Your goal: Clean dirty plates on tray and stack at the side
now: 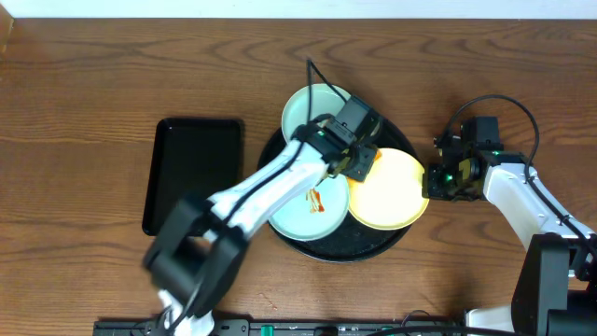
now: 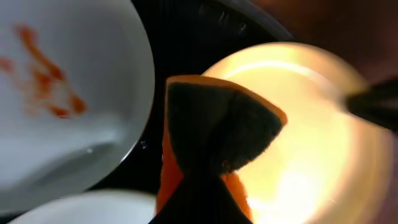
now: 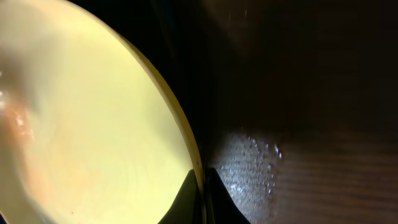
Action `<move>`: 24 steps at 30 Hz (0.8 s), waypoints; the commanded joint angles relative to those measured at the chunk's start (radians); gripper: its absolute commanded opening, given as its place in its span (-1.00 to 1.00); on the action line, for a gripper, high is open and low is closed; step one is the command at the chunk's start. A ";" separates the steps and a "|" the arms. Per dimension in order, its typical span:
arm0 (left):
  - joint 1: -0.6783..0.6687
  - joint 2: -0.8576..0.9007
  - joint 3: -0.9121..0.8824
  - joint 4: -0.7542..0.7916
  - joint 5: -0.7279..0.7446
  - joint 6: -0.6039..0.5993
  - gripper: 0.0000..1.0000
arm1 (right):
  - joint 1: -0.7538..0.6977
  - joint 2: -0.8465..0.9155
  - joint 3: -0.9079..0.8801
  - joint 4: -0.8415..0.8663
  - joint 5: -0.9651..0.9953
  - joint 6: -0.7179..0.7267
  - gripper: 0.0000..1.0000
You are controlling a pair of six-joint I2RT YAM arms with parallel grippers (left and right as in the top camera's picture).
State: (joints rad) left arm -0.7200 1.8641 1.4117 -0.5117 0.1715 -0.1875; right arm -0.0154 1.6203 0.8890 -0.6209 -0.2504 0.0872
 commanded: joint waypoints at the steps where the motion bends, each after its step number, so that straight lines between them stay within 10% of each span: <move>1: 0.005 -0.103 0.021 -0.031 -0.024 -0.009 -0.85 | 0.010 -0.029 0.007 0.015 0.010 0.005 -0.98; 24: 0.360 -0.196 0.021 -0.370 0.011 -0.011 -0.85 | 0.312 -0.407 0.014 0.027 0.755 -0.050 -0.98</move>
State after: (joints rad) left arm -0.4141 1.7054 1.4170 -0.8646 0.1616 -0.1871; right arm 0.2428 1.2175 0.8890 -0.6010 0.2928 0.0566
